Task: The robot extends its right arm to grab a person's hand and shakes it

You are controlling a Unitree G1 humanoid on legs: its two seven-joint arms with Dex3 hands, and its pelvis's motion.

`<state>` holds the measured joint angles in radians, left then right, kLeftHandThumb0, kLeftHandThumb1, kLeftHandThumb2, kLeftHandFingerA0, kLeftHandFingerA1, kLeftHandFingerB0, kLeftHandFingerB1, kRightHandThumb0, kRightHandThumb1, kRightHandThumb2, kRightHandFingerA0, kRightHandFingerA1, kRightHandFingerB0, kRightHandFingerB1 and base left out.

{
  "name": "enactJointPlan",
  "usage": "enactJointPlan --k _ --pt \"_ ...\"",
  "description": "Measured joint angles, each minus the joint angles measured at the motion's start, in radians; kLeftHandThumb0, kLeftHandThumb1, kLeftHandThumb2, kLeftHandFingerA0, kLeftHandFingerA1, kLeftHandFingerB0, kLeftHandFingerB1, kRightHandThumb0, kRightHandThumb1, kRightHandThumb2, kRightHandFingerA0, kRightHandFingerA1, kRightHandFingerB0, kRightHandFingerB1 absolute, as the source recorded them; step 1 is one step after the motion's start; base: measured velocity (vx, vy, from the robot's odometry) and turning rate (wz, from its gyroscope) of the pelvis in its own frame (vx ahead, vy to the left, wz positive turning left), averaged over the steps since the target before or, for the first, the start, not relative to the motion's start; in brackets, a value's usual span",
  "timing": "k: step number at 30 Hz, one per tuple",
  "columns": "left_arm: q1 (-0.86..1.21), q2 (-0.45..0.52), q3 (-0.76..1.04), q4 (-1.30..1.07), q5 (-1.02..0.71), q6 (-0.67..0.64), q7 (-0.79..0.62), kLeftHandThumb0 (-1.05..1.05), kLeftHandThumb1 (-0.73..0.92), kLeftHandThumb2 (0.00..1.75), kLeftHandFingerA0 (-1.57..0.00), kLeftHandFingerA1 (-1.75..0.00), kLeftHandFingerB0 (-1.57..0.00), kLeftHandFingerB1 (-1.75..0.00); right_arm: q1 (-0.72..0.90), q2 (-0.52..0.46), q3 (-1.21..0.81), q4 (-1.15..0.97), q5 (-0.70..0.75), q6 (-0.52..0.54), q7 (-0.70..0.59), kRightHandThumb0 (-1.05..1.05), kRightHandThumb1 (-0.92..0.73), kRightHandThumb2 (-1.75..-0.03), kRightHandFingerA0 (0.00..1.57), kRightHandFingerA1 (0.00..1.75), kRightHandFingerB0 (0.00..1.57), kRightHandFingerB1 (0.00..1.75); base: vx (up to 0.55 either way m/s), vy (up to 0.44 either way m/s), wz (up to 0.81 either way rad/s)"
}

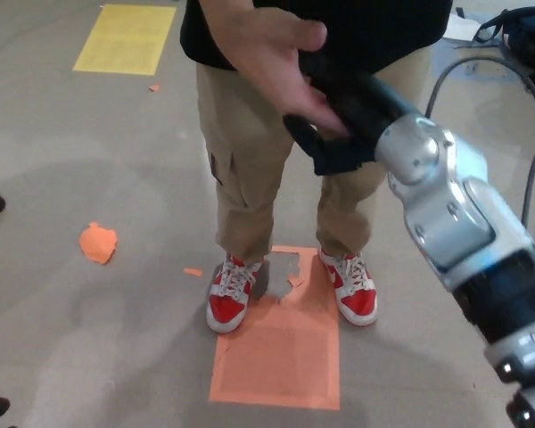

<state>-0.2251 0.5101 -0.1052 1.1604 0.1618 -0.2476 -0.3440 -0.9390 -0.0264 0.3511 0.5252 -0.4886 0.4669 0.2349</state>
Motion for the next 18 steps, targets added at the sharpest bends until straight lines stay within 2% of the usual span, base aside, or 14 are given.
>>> enactJointPlan --k 3,4,6,7,8,9,10,11,12,13,14,15,16,18 --pt "0.0 0.0 0.004 0.0 -0.001 -0.004 -0.008 -0.77 0.79 1.06 0.0 -0.22 0.0 -0.22 -0.052 0.004 0.013 0.131 -0.003 -0.003 -0.003 -0.87 -0.72 -1.11 0.0 0.31 0.0 0.13 0.0 0.0 0.0" --pt "0.0 0.0 0.005 0.0 -0.002 -0.005 -0.009 -0.76 0.78 1.06 0.0 -0.22 0.0 -0.21 -0.068 0.005 0.018 0.173 -0.005 -0.004 -0.006 -0.91 -0.7 -0.96 0.04 0.25 0.0 0.0 0.0 0.0 0.0" --pt "0.001 0.0 0.006 0.002 -0.003 -0.005 -0.012 -0.78 0.78 1.06 -0.01 -0.23 -0.01 -0.22 -0.103 0.009 0.022 0.262 -0.005 -0.01 -0.011 -0.87 -0.7 -1.06 0.0 0.26 0.0 0.1 0.0 0.0 0.0" --pt "0.001 0.0 0.007 0.002 -0.003 -0.005 -0.013 -0.77 0.77 1.06 -0.01 -0.23 -0.01 -0.22 -0.115 0.011 0.022 0.293 -0.005 -0.013 -0.013 -0.84 -0.85 -0.65 0.01 0.28 0.0 0.01 0.0 0.0 0.0" --pt "0.0 0.0 0.007 0.002 -0.004 -0.005 -0.013 -0.77 0.77 1.06 -0.01 -0.23 -0.01 -0.22 -0.134 0.014 0.021 0.335 -0.005 -0.018 -0.016 -0.84 -0.85 -0.65 0.01 0.28 0.0 0.01 0.0 0.0 0.0" --pt "0.0 0.0 0.008 0.003 -0.004 -0.005 -0.014 -0.77 0.78 1.05 -0.02 -0.23 -0.02 -0.21 -0.149 0.016 0.021 0.366 -0.005 -0.023 -0.018 -0.88 -0.7 -1.03 0.01 0.36 0.0 0.07 0.0 0.0 0.0" --pt "0.0 0.0 0.008 0.003 -0.005 -0.005 -0.014 -0.76 0.78 1.04 -0.02 -0.23 -0.02 -0.21 -0.169 0.02 0.021 0.404 -0.005 -0.029 -0.022 -0.71 -0.79 -0.69 0.21 0.4 0.0 0.02 0.0 0.0 0.0" --pt "-0.001 0.0 0.009 0.004 -0.005 -0.005 -0.016 -0.76 0.77 1.04 -0.02 -0.23 -0.02 -0.21 -0.192 0.023 0.023 0.448 -0.006 -0.039 -0.029 -0.78 -0.68 -0.94 0.3 0.53 0.0 0.08 0.0 0.0 0.0" --pt "-0.002 0.0 0.011 0.004 -0.006 -0.005 -0.017 -0.76 0.77 1.04 -0.02 -0.23 -0.02 -0.21 -0.216 0.026 0.026 0.492 -0.007 -0.052 -0.039 -0.78 -0.68 -0.94 0.3 0.53 0.0 0.08 0.0 0.0 0.0" --pt "-0.002 0.0 0.013 0.005 -0.007 -0.005 -0.018 -0.76 0.77 1.04 -0.02 -0.23 -0.02 -0.22 -0.231 0.029 0.028 0.523 -0.009 -0.062 -0.05 -0.56 -0.76 -0.66 0.4 0.44 0.02 0.15 0.0 0.0 0.0" --pt "-0.002 0.001 0.015 0.005 -0.007 -0.005 -0.019 -0.77 0.78 1.05 -0.01 -0.23 -0.01 -0.21 -0.244 0.032 0.03 0.545 -0.011 -0.073 -0.063 -0.45 -0.79 -0.65 0.57 0.5 0.12 0.22 0.0 0.0 0.0" --pt "-0.002 0.001 0.017 0.007 -0.008 -0.005 -0.021 -0.77 0.78 1.05 -0.01 -0.23 -0.01 -0.21 -0.256 0.037 0.029 0.567 -0.013 -0.088 -0.082 -0.45 -0.79 -0.65 0.57 0.5 0.12 0.22 0.0 0.0 0.0" --pt "-0.002 0.001 0.018 0.007 -0.008 -0.005 -0.024 -0.77 0.79 1.06 0.0 -0.23 0.0 -0.22 -0.258 0.042 0.023 0.573 -0.012 -0.103 -0.101 -0.37 -0.79 -0.64 0.87 0.7 0.16 0.28 0.0 0.0 0.0" --pt "-0.001 0.001 0.018 0.007 -0.008 -0.006 -0.027 -0.78 0.79 1.07 0.0 -0.23 0.0 -0.22 -0.258 0.051 0.012 0.58 -0.011 -0.131 -0.131 -0.28 -0.7 -0.61 1.03 0.78 0.22 0.31 0.0 0.0 0.0"
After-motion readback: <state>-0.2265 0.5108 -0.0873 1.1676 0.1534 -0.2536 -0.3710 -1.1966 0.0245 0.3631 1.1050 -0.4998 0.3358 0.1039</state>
